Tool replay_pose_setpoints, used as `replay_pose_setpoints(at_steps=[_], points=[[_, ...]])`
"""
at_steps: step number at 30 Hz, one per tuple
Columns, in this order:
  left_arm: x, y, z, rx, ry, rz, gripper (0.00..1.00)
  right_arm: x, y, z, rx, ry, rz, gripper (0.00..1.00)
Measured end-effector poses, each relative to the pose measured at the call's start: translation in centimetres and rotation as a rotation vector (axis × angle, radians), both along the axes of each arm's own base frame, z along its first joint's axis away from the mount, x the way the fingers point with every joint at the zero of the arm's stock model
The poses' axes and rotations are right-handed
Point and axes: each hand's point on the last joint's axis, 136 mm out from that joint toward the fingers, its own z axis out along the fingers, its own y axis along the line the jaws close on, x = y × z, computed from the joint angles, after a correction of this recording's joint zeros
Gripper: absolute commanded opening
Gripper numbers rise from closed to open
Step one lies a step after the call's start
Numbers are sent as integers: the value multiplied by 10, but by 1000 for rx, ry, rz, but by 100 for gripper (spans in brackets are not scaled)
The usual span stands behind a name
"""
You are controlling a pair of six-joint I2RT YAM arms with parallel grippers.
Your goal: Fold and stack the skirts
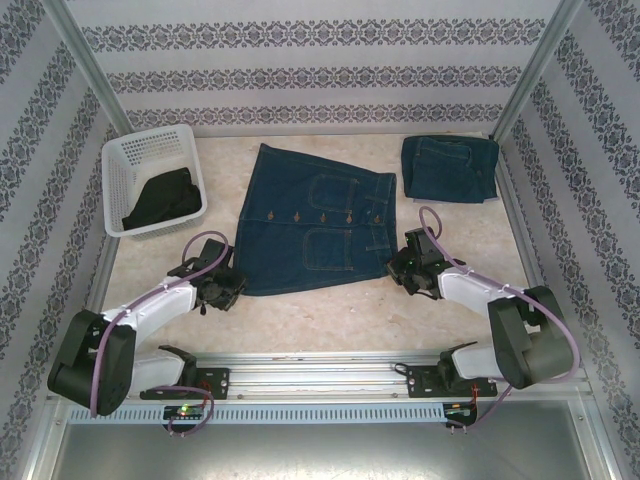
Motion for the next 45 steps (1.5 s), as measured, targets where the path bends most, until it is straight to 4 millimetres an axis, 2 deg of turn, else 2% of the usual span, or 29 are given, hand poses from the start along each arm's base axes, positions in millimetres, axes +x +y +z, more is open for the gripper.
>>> replay_pose_setpoints(at_steps=[2,5,8,11,14,17,19,21,26,30,36,40,45], points=[[0,1,4,1,-15,-2,0,0,0,4,3,-9,0,0],[-1,4,18,4,-58,1,0,-2,1,16,17,-32,5,0],[-3,10,42,20,-115,1,0,-6,4,33,37,-66,22,0],[7,15,75,42,-192,-9,0,-4,8,57,37,-102,48,0],[33,20,121,76,-287,-27,0,11,11,90,35,-171,63,0],[75,19,170,127,-388,-78,0,33,10,121,32,-248,55,0],[104,15,191,159,-434,-122,0,48,5,130,21,-273,32,0],[140,9,204,197,-473,-172,0,66,1,131,8,-279,5,0],[214,-4,204,273,-517,-256,0,106,-7,112,-9,-245,-42,0],[259,-10,192,313,-523,-298,0,134,-8,98,-8,-233,-72,0],[294,-16,183,356,-544,-352,0,163,-11,84,7,-228,-100,0],[313,-18,194,387,-588,-371,0,174,-13,85,13,-239,-106,0],[338,-16,213,421,-647,-367,0,189,-16,98,22,-282,-116,0]])
